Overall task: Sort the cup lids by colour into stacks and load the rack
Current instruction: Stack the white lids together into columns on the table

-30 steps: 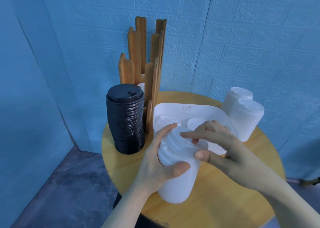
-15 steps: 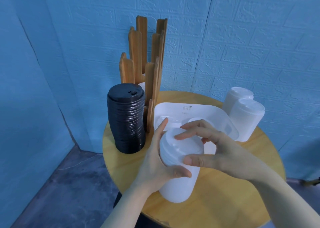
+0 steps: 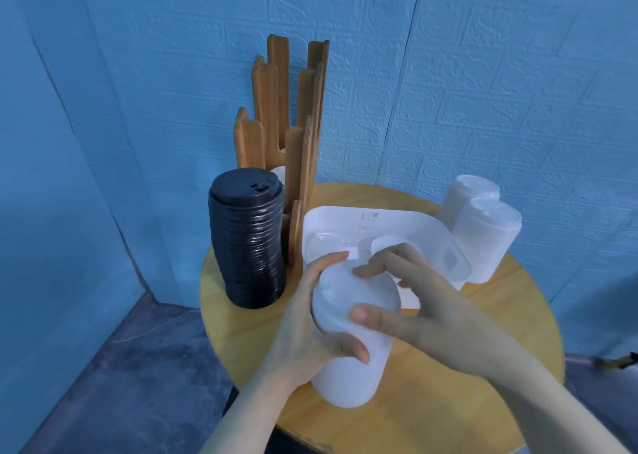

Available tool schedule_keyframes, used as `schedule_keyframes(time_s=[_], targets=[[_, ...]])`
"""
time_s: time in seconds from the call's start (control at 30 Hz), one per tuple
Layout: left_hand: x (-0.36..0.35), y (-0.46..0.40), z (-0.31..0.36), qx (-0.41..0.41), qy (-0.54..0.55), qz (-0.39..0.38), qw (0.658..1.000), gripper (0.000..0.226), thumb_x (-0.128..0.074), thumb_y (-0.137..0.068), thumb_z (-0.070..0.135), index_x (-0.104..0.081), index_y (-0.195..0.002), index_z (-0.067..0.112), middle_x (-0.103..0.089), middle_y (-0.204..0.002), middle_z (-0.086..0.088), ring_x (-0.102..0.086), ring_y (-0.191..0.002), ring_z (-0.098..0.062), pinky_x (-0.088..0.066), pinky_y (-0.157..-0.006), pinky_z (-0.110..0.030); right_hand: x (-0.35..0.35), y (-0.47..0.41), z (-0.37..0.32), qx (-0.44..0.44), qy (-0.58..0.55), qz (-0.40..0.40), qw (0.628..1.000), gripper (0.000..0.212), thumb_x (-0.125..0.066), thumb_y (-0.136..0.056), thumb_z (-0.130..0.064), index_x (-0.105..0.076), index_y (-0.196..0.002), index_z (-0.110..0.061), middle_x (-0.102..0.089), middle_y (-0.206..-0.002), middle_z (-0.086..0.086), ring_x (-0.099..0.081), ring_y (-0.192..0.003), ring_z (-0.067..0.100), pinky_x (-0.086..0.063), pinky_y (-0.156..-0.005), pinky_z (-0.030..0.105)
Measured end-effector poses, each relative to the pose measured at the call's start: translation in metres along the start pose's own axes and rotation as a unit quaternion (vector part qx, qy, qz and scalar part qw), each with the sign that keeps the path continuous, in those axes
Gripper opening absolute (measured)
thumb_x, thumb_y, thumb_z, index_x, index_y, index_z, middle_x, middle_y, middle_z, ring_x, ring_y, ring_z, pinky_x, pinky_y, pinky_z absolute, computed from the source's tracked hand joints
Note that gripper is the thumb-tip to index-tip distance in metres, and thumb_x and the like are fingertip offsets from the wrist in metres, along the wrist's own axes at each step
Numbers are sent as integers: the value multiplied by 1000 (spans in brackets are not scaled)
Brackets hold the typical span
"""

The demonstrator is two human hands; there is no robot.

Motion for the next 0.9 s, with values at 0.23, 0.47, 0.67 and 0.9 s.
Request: schedule_keyframes(time_s=[0.23, 0.47, 0.67, 0.9], targets=[[0, 2, -4, -15, 24, 16, 999, 105, -88, -52, 65, -46, -136, 17, -61, -130, 13, -59, -122, -15, -52, -91, -27, -18, 12, 18, -8, -283, 20, 959, 50, -63, -80, -63, -65, -118, -29, -51, -139, -8, -45, -133, 19, -35, -106, 61], [-7, -3, -2, -86, -17, 70, 994, 76, -81, -61, 41, -54, -129, 20, -65, -127, 16, -61, -118, -8, -49, -91, -17, -19, 8, 16, 5, -263, 33, 964, 46, -58, -81, -67, -67, -113, -35, -55, -133, -9, -48, -129, 16, -40, -105, 43], [-6, -6, -6, -91, -45, 86, 991, 73, -80, -61, 56, -59, -120, 18, -67, -118, 12, -63, -111, -11, -51, -87, -18, 31, -36, 59, -33, -131, 116, 984, 10, -61, -93, -32, -70, -97, -30, -72, -105, -14, -61, -103, 2, -40, -84, 19], [-9, -5, -2, -85, -42, 104, 990, 80, -71, -64, 78, -59, -116, 18, -67, -115, 14, -63, -108, -11, -49, -84, -13, 46, -80, 131, -140, 296, -90, 941, 30, -74, -81, -38, -67, -110, -40, -56, -125, -9, -37, -129, 11, -28, -106, 29]])
Point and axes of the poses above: each hand's wrist, its own y-axis away from the middle knuckle, its own x-axis out of the back of the hand, z = x × y, the point moved 1 cm from there along -y, towards the middle knuckle
